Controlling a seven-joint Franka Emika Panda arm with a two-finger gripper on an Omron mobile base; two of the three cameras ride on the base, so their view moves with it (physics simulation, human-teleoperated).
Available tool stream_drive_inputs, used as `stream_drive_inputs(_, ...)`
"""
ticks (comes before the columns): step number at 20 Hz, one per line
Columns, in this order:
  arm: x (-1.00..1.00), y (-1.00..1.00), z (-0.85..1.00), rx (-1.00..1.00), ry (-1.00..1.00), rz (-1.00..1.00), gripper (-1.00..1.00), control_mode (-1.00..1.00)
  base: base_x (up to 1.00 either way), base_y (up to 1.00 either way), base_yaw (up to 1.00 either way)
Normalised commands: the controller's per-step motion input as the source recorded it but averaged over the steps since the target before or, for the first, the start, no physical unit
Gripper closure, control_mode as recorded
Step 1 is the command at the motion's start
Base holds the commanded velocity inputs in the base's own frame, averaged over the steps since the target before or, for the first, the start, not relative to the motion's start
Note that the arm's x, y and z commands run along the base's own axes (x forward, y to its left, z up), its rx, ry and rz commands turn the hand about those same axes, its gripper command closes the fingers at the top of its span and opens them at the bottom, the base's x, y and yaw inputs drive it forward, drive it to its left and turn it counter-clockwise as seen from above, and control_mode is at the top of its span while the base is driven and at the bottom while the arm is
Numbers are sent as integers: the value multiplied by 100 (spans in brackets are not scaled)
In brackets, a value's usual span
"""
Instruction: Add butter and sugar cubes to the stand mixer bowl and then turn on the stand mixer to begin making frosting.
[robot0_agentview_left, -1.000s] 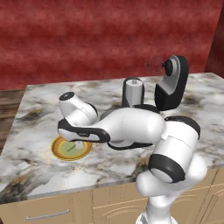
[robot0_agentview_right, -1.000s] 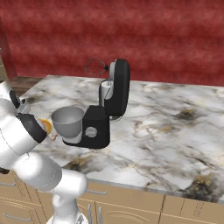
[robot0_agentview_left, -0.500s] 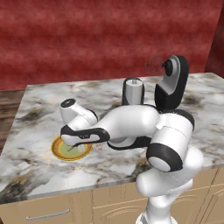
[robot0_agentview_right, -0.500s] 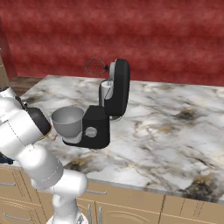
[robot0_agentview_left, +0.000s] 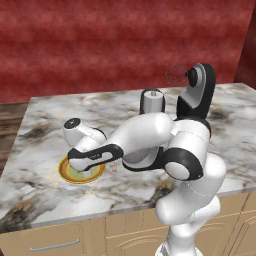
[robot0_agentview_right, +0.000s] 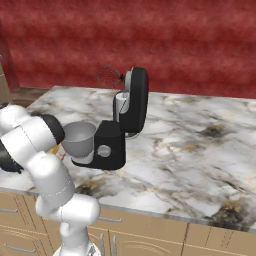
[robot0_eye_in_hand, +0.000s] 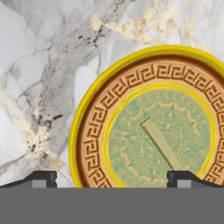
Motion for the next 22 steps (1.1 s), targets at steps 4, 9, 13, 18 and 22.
stream_drive_inputs(4, 28, 20, -8, -2, 0, 0, -100, -100, 0, 0, 0)
stream_drive_inputs(9, 32, 7, -13, -1, 0, 0, -100, -100, 0, 0, 0)
stream_drive_inputs(13, 9, 0, -29, -2, 0, 0, -100, -100, 0, 0, 0)
stream_drive_inputs(18, 10, 0, -29, -2, 0, 0, -100, -100, 0, 0, 0)
stream_drive_inputs(22, 26, 0, -6, 0, 0, 0, -100, -100, 0, 0, 0)
